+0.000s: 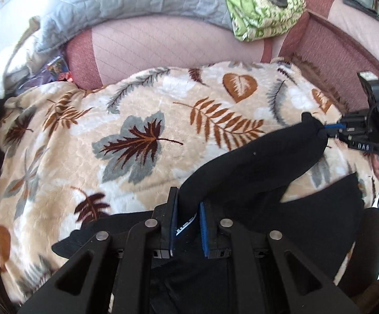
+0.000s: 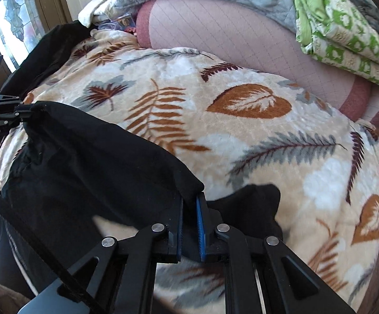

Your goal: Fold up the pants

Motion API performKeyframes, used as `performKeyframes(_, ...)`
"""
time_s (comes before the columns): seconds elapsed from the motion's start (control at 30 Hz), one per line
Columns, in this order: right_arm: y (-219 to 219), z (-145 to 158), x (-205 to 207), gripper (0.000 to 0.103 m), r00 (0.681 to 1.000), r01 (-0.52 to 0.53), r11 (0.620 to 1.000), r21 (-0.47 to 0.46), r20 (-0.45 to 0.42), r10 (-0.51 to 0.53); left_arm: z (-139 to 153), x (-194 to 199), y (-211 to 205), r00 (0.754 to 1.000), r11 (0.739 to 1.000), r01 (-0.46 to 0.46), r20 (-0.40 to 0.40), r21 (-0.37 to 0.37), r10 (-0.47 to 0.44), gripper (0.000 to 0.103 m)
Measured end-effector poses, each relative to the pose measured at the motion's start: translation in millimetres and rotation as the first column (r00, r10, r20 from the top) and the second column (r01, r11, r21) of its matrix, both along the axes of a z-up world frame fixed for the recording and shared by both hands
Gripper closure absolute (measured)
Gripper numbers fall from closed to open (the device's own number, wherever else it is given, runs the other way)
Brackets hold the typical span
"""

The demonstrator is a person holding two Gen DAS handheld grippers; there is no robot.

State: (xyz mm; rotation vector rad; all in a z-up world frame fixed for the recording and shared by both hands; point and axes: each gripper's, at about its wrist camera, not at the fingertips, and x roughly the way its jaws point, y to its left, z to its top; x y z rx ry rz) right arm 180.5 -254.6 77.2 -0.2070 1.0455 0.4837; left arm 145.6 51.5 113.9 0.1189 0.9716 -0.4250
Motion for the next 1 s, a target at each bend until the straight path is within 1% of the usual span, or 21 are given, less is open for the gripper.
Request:
performKeyframes(0.1, 1.0, 9.8, -42.0, 0.093, 1.0, 0.006, 1.0, 0.012, 0.008, -0.006, 10.2, -39.1, 7.7, 0.999, 0.999, -0.033, 0.033, -0.039, 0.034, 0.089)
performKeyframes(0.17, 1.8, 11.2, -74.5, 0.093, 1.0, 0.014, 1.0, 0.023, 0.004, -0.014, 10.1, -63.3, 12.7, 0.998, 0.997, -0.053, 0.037, -0.064, 0.055, 0.089)
performKeyframes(0.3, 5.3, 5.1, -130.2, 0.093, 0.999, 0.034, 0.998, 0.061, -0.017, -0.033, -7.8, -114.7, 24.0, 0.994, 0.99, -0.104, 0.008, -0.098, 0.105, 0.089)
performKeyframes(0.33, 5.7, 1.3, -142.0, 0.093, 0.999, 0.041, 0.997, 0.072, -0.027, -0.039, -15.3, -125.3, 25.2, 0.993, 0.99, -0.114, -0.005, -0.089, 0.114, 0.088)
performKeyframes(0.37, 5.5, -5.3, -158.0, 0.093, 0.998, 0.056, 0.995, 0.087, -0.048, -0.052, -24.0, -137.4, 24.6, 0.993, 0.99, -0.121, -0.016, -0.067, 0.12, 0.088)
performKeyframes(0.43, 4.7, -17.4, -176.3, 0.093, 0.994, 0.08, 0.992, 0.093, -0.078, -0.073, -38.8, -162.6, 20.0, 0.992, 0.992, -0.123, -0.034, -0.016, 0.122, 0.088)
performKeyframes(0.5, 3.3, -34.1, -198.5, 0.092, 0.987, 0.111, 0.99, 0.09, -0.124, -0.099, -46.6, -179.2, 17.6, 0.991, 0.992, -0.123, -0.054, 0.0, 0.123, 0.088)
performKeyframes(0.53, 2.0, -39.1, -204.0, 0.09, 0.985, 0.123, 0.989, 0.081, -0.134, -0.112, -48.6, -187.2, 17.8, 0.989, 0.991, -0.131, -0.063, 0.003, 0.13, 0.088)
performKeyframes(0.57, 0.1, -47.4, -214.5, 0.09, 0.979, 0.144, 0.987, 0.068, -0.153, -0.133, -49.3, -193.5, 19.3, 0.988, 0.99, -0.141, -0.065, 0.005, 0.141, 0.088)
performKeyframes(0.63, -4.7, -56.0, -226.1, 0.09, 0.972, 0.168, 0.984, 0.057, -0.178, -0.156, -47.8, -203.0, 26.7, 0.982, 0.985, -0.17, -0.082, -0.029, 0.167, 0.088)
performKeyframes(0.73, -23.9, -61.2, -243.5, 0.089, 0.956, 0.233, 0.97, 0.064, -0.2, -0.216, -41.2, -217.9, 45.4, 0.969, 0.967, -0.237, -0.098, -0.091, 0.229, 0.088)
performKeyframes(0.8, -44.3, -54.4, -254.1, 0.08, 0.941, 0.296, 0.948, 0.113, -0.205, -0.269, -36.5, -226.5, 59.1, 0.956, 0.95, -0.286, -0.104, -0.123, 0.274, 0.088)
performKeyframes(0.87, -66.7, -44.2, -260.5, 0.056, 0.923, 0.365, 0.917, 0.159, -0.187, -0.335, -32.1, -230.9, 70.4, 0.945, 0.933, -0.324, -0.111, -0.158, 0.309, 0.088)
performKeyframes(0.93, -90.1, -32.6, -262.4, 0.047, 0.895, 0.443, 0.874, 0.198, -0.148, -0.42, -26.8, -232.1, 74.9, 0.936, 0.919, -0.349, -0.111, -0.183, 0.334, 0.088)
performKeyframes(1.0, -108.9, -25.5, -256.9, 0.045, 0.862, 0.507, 0.831, 0.229, -0.129, -0.49, -21.1, -230.7, 74.1, 0.932, 0.911, -0.363, -0.105, -0.196, 0.348, 0.085)
